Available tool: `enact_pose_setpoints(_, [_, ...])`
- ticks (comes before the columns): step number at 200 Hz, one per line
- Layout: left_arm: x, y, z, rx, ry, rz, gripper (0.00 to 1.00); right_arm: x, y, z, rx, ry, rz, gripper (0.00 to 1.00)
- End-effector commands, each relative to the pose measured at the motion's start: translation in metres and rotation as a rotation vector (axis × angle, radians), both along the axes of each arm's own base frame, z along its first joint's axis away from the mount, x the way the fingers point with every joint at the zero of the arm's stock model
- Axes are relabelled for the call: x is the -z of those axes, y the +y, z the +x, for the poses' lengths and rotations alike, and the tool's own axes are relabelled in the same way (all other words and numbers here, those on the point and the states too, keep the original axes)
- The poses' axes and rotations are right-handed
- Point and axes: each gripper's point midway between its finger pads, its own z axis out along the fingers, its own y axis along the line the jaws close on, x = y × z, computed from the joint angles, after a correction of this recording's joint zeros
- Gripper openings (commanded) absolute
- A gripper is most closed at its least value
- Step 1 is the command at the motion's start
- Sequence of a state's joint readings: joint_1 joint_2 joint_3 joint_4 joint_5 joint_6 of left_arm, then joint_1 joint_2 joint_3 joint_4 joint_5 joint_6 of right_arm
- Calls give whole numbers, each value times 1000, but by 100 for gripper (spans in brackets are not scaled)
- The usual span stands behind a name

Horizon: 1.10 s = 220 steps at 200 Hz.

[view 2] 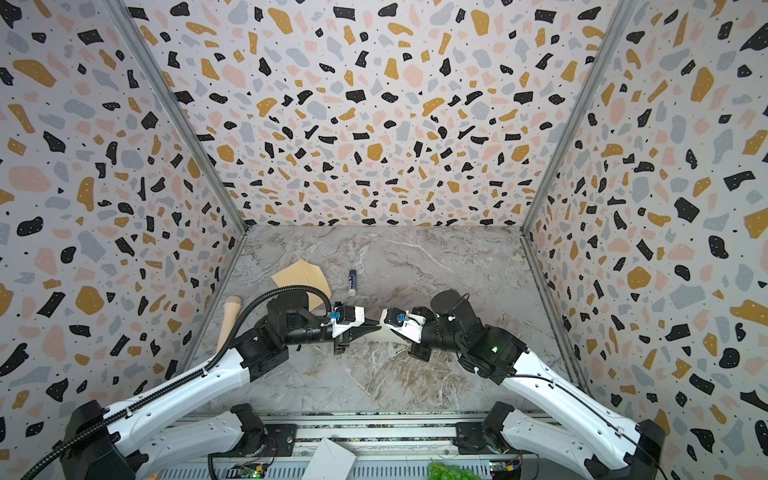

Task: Place the letter into the envelope and seal it
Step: 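Grasp the folded cream letter with the right gripper beside the left gripper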

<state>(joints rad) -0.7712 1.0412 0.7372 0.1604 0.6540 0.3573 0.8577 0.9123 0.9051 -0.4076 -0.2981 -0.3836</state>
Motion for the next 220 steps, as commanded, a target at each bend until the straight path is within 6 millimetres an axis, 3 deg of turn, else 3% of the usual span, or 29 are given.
enact_pose_setpoints(1, [-14, -3, -2, 21, -43, -27, 1, -16, -1, 2, 16, -36, 27, 0])
enact_pose_setpoints(24, [-11, -3, 0, 5, -43, -20, 0, -19, -9, 12, 85, -73, 9, 14])
enact_pose_setpoints(47, [-8, -1, 6, -32, -41, -10, 0, -26, -32, 29, 218, -142, -42, 26])
enact_pose_setpoints(74, [-5, 2, 10, -66, -49, -1, 0, -46, -57, 34, 316, -214, -64, 40])
enact_pose_setpoints(101, [-2, 1, 13, -72, -45, 5, 0, -68, -46, 16, 225, -170, 8, 55])
enact_pose_setpoints(127, [-3, -2, 13, -63, -33, 3, 0, -71, -27, 4, 121, -121, 55, 62])
enact_pose_setpoints(159, [-3, -3, 12, -58, -30, 4, 0, -57, -7, 0, 37, -61, 39, 61])
enact_pose_setpoints(220, [-4, -3, 7, -34, -37, 0, 0, -39, 13, 0, -22, -36, 3, 41])
